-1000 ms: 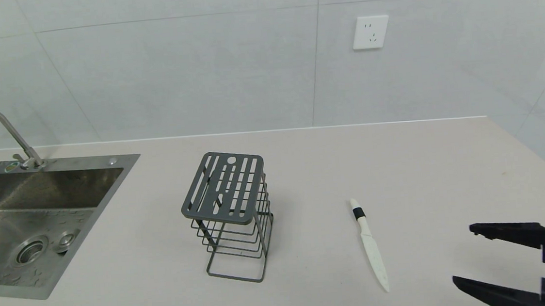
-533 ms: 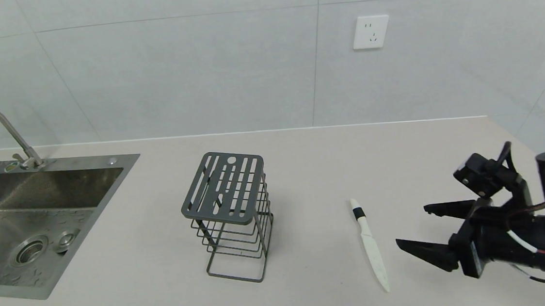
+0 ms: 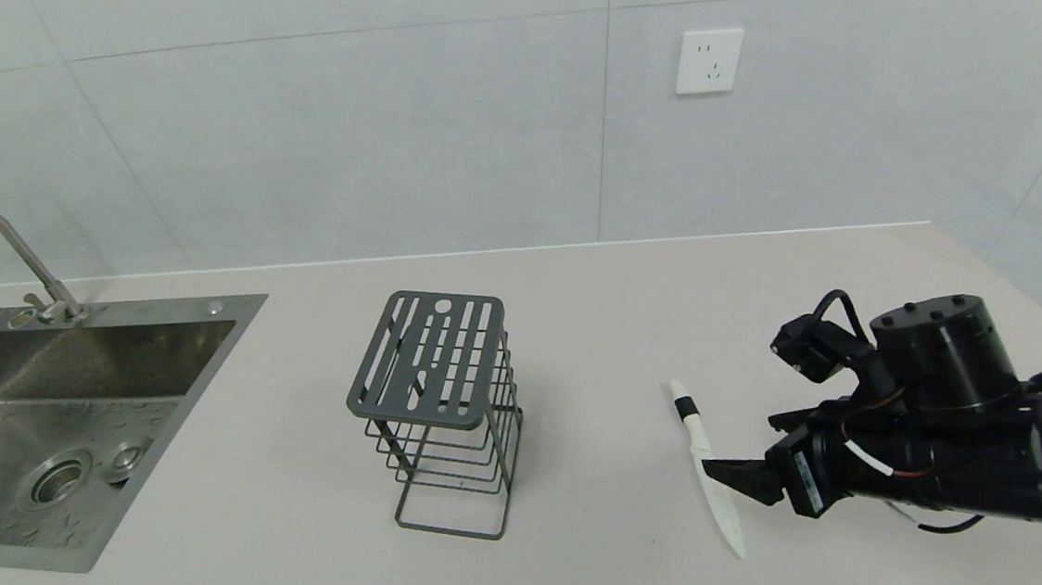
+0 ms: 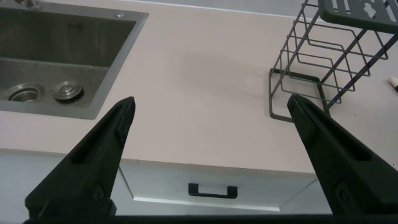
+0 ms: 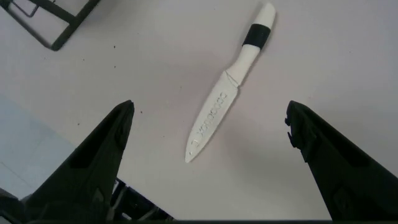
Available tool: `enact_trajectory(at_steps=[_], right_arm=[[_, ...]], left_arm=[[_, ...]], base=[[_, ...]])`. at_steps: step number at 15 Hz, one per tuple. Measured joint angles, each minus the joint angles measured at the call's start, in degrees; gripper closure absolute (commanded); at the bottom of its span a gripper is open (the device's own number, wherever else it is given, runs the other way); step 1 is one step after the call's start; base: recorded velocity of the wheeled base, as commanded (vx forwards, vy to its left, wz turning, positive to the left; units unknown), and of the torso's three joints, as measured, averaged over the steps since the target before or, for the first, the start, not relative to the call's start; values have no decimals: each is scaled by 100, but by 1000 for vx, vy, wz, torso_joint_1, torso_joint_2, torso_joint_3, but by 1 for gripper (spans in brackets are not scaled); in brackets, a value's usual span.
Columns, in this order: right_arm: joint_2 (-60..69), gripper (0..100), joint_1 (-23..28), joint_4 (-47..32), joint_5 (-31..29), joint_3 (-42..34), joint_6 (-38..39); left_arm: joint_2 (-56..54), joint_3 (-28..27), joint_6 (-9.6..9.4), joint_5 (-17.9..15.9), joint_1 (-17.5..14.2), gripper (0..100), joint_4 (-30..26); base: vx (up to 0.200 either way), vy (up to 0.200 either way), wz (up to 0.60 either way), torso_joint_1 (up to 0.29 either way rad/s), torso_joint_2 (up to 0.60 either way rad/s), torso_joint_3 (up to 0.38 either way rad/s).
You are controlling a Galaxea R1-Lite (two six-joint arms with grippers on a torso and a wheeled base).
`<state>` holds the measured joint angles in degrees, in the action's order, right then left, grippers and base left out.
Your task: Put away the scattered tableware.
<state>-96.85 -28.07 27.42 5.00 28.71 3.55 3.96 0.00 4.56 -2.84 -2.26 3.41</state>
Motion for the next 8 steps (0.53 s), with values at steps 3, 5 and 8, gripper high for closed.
enact_trajectory(at_steps=[3, 5, 8], right_arm=[[-436, 0, -98, -2, -367, 177, 57], [-742, 0, -174, 0, -650, 354, 182], [-1161, 0, -356, -98, -902, 500, 413]], left_arm=[[0, 0, 0, 13, 0, 0, 0], [0, 0, 0, 20, 0, 0, 0], [0, 0, 0, 28, 0, 0, 0]], base=[[0, 0, 0, 0, 0, 0], [0, 0, 0, 0, 0, 0], [0, 0, 0, 0, 0, 0]])
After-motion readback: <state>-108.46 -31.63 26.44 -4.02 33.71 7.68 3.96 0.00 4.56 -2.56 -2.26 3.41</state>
